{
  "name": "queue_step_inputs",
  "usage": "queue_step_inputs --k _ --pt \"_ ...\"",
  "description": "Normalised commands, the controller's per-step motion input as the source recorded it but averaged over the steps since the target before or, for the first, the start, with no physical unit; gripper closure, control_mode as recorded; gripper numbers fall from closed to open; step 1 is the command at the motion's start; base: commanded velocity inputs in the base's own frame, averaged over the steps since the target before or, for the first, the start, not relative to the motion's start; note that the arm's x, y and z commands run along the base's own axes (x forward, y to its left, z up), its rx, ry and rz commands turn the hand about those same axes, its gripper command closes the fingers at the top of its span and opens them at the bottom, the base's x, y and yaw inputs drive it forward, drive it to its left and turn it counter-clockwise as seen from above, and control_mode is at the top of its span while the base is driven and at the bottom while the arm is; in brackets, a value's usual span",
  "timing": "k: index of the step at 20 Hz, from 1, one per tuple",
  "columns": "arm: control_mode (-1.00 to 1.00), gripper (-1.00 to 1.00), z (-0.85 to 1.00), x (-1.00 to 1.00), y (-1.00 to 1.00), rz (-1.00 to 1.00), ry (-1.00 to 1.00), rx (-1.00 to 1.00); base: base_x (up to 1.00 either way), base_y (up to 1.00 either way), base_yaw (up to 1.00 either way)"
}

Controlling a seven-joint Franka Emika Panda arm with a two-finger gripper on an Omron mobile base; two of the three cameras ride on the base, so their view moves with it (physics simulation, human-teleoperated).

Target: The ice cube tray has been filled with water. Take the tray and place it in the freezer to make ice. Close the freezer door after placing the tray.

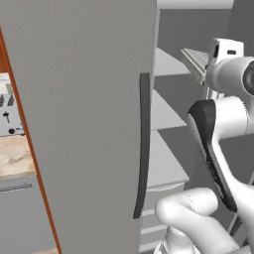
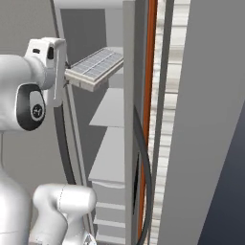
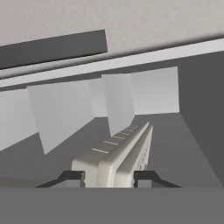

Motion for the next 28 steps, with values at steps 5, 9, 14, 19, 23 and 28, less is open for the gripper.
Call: queue_step_inputs --k 5,9,14,19,23,28 --pt "-1.00 1.00 0.00 0.95 -0.26 0.09 0.00 0.00 0.00 0.00 0.00" --pt "-1.00 1.00 0.00 0.86 0.00 0.09 0.00 -0.01 0.00 0.00 0.00" --pt "-1.00 1.00 0.00 0.99 0.00 0.07 0.00 -0.01 0.00 0.00 0.00" --pt "-1.00 1.00 -0.03 1.00 -0.01 0.05 0.00 -0.02 0.00 0.00 0.00" --pt "-1.00 1.00 -0.17 0.92 0.00 0.03 0.03 -0.04 0.00 0.00 0.00" --pt "-1.00 1.00 -0.17 0.86 0.00 0.00 0.07 -0.04 0.00 0.00 0.00"
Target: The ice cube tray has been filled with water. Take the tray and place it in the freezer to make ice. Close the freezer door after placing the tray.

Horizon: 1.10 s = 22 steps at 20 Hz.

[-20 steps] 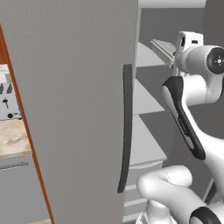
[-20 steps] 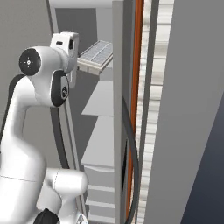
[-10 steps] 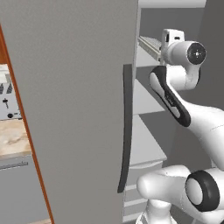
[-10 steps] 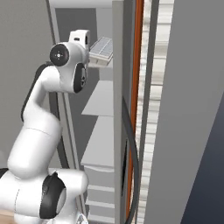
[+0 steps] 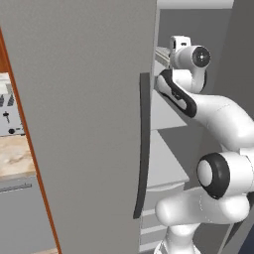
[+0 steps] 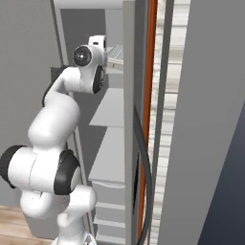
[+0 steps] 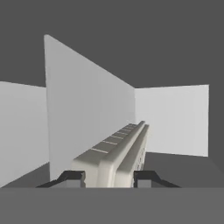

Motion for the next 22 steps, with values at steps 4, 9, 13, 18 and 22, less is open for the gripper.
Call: queue_step_inputs --k 4,9,13,18,22 --pt "-1.00 1.00 -0.13 0.71 0.00 0.00 0.07 -0.04 0.00 0.00 0.00" --pt "-1.00 1.00 -0.17 0.68 0.00 0.00 0.05 -0.04 0.00 0.00 0.00" --pt "-1.00 1.00 -0.26 0.62 -0.07 0.00 0.03 -0.03 0.00 0.00 0.00" --pt "-1.00 1.00 -0.21 0.51 -0.10 0.02 0.02 -0.02 0.00 0.00 0.00" --pt "-1.00 -1.00 -0.03 0.04 -0.02 0.03 0.00 -0.02 0.00 0.00 0.00"
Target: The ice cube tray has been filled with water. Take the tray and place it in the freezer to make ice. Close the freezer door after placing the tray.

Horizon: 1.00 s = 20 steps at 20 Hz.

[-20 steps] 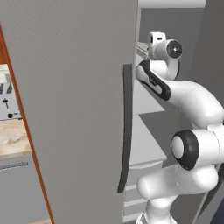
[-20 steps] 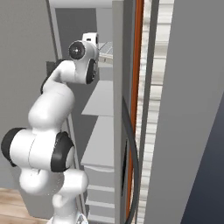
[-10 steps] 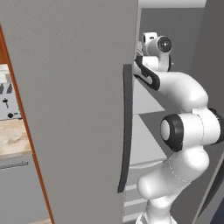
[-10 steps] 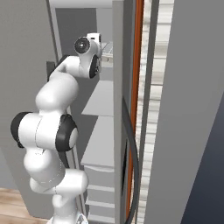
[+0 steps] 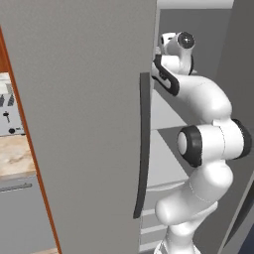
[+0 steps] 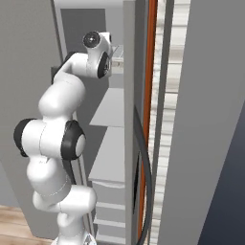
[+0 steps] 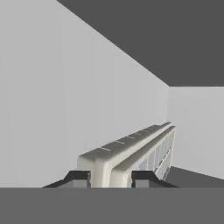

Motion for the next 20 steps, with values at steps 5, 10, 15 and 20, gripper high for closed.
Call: queue_step_inputs --k 5,10,15,20 --pt "-1.00 -1.00 0.00 -0.29 -0.03 0.04 -0.03 0.00 0.00 0.00 0.00" --pt "-1.00 -1.00 0.02 -0.56 0.00 0.01 -0.09 0.00 0.00 0.00 0.00" --pt "-1.00 -1.00 0.20 -0.90 0.03 0.00 -0.12 0.00 0.00 0.00 0.00" --pt "-1.00 -1.00 0.33 -1.00 0.18 -0.06 -0.09 0.03 0.00 0.00 0.00"
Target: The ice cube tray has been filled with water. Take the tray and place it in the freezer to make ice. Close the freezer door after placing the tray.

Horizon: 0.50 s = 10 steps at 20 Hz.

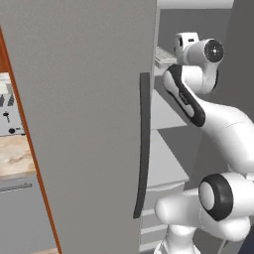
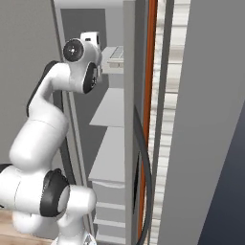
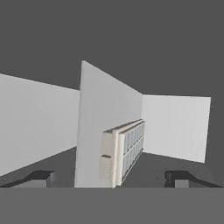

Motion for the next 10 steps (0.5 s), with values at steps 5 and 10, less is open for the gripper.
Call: queue_step_inputs --k 5,10 --pt "-1.00 -1.00 0.50 -1.00 0.12 -0.17 0.00 0.17 0.00 0.00 0.00" --pt "-1.00 -1.00 0.43 -1.00 0.15 -0.25 0.01 0.29 0.00 0.00 0.00"
